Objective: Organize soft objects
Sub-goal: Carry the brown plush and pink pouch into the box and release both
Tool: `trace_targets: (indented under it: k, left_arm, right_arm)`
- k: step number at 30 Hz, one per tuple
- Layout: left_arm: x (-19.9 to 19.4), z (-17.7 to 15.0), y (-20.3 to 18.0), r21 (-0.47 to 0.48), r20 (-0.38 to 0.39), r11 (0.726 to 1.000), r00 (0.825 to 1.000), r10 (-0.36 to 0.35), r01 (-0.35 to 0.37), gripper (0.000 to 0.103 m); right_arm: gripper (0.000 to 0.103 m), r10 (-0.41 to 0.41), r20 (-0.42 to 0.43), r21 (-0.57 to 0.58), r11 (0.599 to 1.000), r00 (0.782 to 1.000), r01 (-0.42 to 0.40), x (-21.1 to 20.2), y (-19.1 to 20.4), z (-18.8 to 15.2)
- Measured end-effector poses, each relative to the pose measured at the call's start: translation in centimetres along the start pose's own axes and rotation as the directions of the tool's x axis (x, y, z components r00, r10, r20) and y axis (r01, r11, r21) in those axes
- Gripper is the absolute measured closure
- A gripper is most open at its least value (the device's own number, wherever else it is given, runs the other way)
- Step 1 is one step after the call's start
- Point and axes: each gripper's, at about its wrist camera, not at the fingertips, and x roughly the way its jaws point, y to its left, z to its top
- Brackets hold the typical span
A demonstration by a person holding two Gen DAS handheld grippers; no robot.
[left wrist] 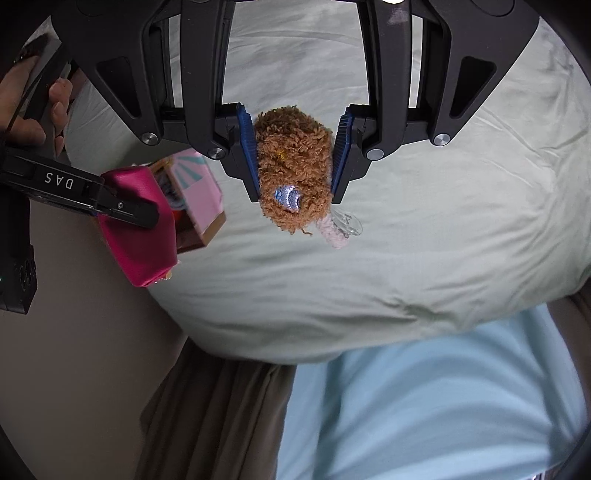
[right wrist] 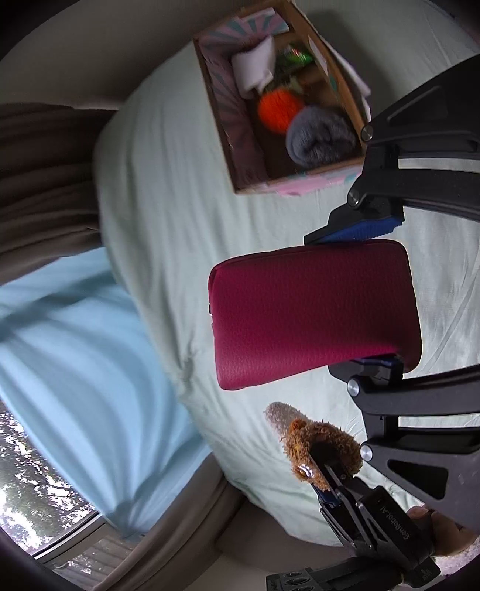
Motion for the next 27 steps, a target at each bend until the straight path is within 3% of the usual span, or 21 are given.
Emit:
trace_targets:
  k: [5, 13, 19, 27]
  left_arm:
    - [-2.1, 2.2, -4.0, 0.022, 0.047, 1.0, 0.999, -0.002, 0.001, 0.071]
    - [-2.3, 4.2, -12.0, -0.003, 0.083, 1.0, 0.996, 0.016, -0.016, 0.071]
    - [0.7, 4.2, -18.8, -0.028, 0.064, 1.0, 0.998, 0.009, -0.007, 0.071]
    - [7.4, 3.9, -25.5, -0.069, -0.004, 0.998, 1.0, -0.013, 0.013, 0.071]
  right_arm:
    - [0.058, -0.009, 0.055, 0.012, 1.0, 0.998, 0.008, -4.0, -1.7, 1.5]
    - [0.058, -0.018, 0.091, -0.015, 1.0, 0.996, 0.02, -10.0, -8.0, 4.2]
    - [0.058, -0.042, 0.069, -0.042, 0.998, 0.997, 0.045, -12.0, -14.4, 5.8]
    - [0.058, -0.086, -0.009, -0.037, 0.996, 0.996, 0.086, -11.3, -23.4, 6.8]
